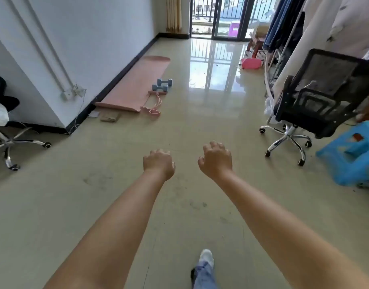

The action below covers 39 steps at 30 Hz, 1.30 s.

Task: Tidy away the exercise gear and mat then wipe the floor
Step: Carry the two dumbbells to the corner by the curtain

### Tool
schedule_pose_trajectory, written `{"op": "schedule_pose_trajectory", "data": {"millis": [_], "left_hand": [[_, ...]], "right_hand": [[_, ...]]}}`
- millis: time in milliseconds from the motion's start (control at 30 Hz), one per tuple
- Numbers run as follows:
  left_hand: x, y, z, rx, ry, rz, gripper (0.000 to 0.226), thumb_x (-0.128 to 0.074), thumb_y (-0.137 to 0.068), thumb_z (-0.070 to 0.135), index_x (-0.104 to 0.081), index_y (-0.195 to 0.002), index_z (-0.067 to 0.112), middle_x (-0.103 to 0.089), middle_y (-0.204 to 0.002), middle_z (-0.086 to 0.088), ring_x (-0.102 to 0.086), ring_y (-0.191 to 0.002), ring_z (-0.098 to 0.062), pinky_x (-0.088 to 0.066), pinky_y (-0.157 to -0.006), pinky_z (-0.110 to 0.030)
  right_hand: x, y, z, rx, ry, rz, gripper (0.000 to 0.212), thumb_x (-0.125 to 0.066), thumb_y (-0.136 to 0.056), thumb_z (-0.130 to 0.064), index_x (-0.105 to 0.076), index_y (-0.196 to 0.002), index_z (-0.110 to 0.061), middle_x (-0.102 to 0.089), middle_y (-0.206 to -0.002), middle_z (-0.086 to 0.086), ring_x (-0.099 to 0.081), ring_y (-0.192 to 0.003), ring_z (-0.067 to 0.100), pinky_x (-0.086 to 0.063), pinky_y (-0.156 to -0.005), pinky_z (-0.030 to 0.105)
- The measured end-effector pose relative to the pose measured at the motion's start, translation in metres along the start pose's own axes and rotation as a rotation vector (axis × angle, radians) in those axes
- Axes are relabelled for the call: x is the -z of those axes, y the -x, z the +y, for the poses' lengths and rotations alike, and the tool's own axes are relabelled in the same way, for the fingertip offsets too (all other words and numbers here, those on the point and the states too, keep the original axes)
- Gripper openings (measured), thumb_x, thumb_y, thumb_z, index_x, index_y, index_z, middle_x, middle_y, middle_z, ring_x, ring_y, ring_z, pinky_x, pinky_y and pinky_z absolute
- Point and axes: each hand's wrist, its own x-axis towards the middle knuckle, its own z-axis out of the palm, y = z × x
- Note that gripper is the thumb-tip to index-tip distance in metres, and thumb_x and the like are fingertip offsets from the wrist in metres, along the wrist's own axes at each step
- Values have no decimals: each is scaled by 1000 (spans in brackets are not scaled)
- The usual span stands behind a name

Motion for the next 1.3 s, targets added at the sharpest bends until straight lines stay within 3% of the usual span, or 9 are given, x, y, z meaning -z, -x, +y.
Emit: {"op": "schedule_pose_trajectory", "data": {"millis": [167,467,767,967,1300], "left_hand": [[-7,-105,21,-23,-14,-91,42,-38,-98,32,-45,-133,11,-45,-140,-13,-40,-132,-29,-36,-105,-37],[68,-327,56,-6,-39,-87,40,-38,-98,32,-47,-131,11,-46,-139,-11,-40,-132,-29,-36,-104,-36],[126,-559,22,83,-24,-66,42,-38,-98,33,-44,-134,10,-42,-141,-13,-38,-133,-29,-35,-106,-36],[172,-739,-7,84,-28,-88,44,-37,-98,33,-42,-136,11,-40,-144,-12,-34,-136,-29,-34,-108,-37],[231,-1023,-2,101,-47,-141,41,-37,-97,28,-45,-134,12,-44,-141,-11,-40,-130,-28,-37,-102,-37]], "right_hand": [[-25,-99,28,-16,11,-121,38,-44,-92,-26,-50,-125,-6,-47,-133,14,-42,-125,30,-39,-98,37],[14,-337,68,8,12,-149,40,-44,-93,-28,-50,-125,-5,-48,-132,15,-43,-125,32,-40,-98,37],[36,-589,41,114,8,-118,39,-43,-94,-26,-49,-127,-5,-47,-132,15,-42,-125,33,-39,-99,40],[46,-768,24,90,-8,-163,40,-41,-95,-27,-47,-129,-8,-47,-134,14,-40,-127,31,-38,-100,38],[64,-1060,45,106,-5,-169,40,-41,-95,-28,-47,-129,-8,-46,-135,12,-39,-128,30,-38,-100,37]]}}
